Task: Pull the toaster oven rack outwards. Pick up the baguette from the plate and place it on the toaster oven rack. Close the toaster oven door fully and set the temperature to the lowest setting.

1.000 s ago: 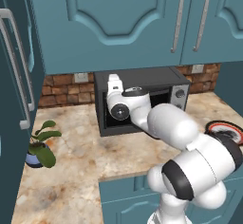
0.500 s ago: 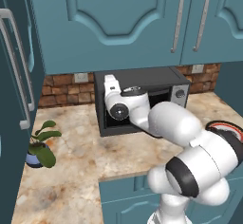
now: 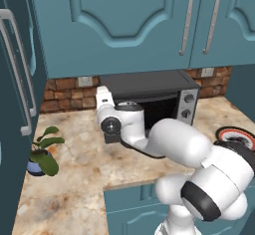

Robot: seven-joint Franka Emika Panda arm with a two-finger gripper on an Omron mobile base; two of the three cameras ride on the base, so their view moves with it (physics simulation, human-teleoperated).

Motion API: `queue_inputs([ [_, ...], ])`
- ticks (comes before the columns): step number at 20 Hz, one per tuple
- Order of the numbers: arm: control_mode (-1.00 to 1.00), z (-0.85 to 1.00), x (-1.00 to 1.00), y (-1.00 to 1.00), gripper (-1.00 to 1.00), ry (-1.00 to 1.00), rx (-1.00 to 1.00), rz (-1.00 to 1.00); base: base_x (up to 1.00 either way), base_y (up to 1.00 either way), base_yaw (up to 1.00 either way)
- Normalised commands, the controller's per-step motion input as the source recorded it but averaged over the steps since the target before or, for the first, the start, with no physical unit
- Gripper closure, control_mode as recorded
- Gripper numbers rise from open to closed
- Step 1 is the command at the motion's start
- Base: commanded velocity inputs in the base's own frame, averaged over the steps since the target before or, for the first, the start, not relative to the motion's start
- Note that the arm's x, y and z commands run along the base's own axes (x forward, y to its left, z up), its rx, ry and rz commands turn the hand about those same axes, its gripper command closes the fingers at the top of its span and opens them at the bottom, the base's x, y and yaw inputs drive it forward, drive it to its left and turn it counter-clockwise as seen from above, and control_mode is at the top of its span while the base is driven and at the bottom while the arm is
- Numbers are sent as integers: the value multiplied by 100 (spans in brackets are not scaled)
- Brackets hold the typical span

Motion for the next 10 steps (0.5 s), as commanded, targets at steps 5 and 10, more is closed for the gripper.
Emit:
queue_inputs([
  [5, -100, 19, -72, 5, -100, 13, 10, -16, 0, 0, 0],
  [10, -100, 32, -75, -39, -100, 14, 16, -21, 0, 0, 0],
])
